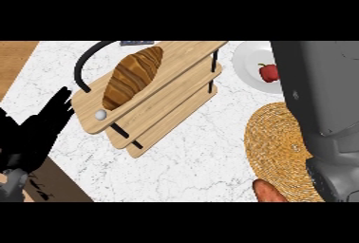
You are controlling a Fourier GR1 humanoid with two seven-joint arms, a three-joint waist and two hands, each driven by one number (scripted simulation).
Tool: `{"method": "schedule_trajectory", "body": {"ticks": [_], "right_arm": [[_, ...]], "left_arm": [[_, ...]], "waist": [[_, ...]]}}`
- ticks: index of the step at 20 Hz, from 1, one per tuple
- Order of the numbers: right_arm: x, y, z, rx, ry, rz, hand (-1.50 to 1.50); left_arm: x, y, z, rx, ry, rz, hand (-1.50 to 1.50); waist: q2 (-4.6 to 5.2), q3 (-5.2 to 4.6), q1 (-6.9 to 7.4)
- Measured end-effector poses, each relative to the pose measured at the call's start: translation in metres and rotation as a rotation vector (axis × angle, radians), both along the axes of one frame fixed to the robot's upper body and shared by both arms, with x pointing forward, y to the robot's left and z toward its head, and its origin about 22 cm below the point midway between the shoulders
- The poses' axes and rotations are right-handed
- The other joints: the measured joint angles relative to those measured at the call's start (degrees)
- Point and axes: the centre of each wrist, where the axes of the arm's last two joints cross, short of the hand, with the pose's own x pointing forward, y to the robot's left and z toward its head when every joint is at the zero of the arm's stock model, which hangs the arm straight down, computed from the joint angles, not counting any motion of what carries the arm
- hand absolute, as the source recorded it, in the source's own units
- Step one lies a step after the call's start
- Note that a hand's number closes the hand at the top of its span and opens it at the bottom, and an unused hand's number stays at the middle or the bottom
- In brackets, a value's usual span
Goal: Pick the croissant from the placemat and place it in the tiered shelf
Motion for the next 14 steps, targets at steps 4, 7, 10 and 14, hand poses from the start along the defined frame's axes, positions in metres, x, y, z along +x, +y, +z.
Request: {"method": "schedule_trajectory", "body": {"ticks": [4, 7, 10, 14], "right_arm": [[0.011, -0.036, 0.006, 0.063, 0.016, -0.125, -1.50], [0.019, -0.067, 0.009, 0.125, 0.043, -0.199, -1.50], [0.022, -0.098, 0.016, 0.173, 0.069, -0.226, -1.50], [0.027, -0.137, 0.013, 0.193, 0.089, -0.219, -1.50]], "left_arm": [[-0.001, 0.000, 0.001, -0.001, 0.002, 0.002, 0.00], [-0.001, 0.000, 0.002, -0.002, -0.004, 0.001, 0.00], [-0.001, 0.000, 0.001, -0.004, -0.005, -0.001, 0.00], [0.000, 0.000, 0.001, -0.001, -0.003, 0.003, 0.00]], "waist": [[0.08, -0.07, -0.01], [0.15, -0.15, 0.16], [0.18, -0.10, 0.14], [0.26, -0.02, 0.15]]}}
